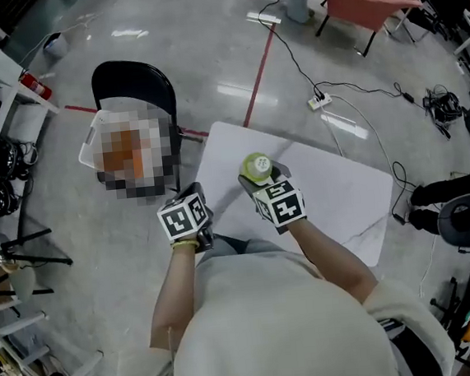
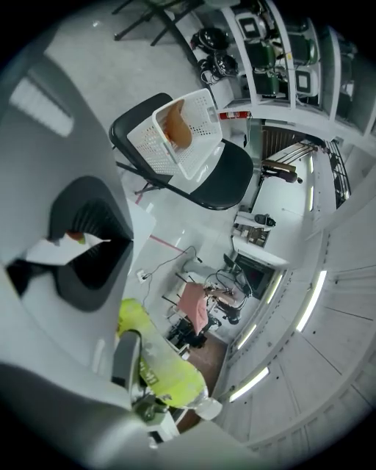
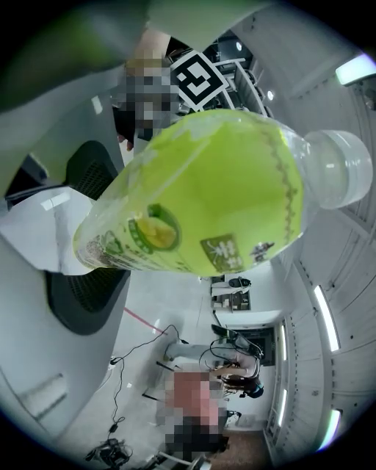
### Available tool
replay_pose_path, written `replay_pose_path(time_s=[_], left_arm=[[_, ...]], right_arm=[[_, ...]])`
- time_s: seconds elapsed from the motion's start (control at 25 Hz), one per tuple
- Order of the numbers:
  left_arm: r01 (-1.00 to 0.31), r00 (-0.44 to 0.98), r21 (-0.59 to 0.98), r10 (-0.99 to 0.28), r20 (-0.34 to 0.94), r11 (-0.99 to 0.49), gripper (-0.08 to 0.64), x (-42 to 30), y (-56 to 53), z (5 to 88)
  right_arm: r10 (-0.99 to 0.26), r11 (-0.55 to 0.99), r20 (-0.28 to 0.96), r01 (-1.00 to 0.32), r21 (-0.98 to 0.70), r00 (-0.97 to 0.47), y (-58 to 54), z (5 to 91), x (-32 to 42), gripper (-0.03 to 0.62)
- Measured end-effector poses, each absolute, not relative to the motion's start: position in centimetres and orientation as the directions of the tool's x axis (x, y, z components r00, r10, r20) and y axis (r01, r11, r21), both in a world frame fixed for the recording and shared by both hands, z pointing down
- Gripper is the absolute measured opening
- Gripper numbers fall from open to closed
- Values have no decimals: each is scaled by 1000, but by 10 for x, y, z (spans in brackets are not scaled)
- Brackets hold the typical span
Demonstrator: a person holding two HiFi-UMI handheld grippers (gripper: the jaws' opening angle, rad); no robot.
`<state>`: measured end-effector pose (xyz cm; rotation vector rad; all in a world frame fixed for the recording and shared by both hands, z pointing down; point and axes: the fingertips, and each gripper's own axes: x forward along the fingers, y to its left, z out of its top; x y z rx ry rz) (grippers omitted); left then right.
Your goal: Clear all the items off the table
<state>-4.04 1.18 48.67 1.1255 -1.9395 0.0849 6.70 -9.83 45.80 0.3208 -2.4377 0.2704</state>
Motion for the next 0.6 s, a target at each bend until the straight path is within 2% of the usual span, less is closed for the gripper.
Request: replay_pose_path(time_s=[0.6], left_arm=[[-620,-330,336,-625,708,708,8,-137,71,493]], right_arm=[[-51,979,642,-165,-119,-765,-66,466,-37,278]])
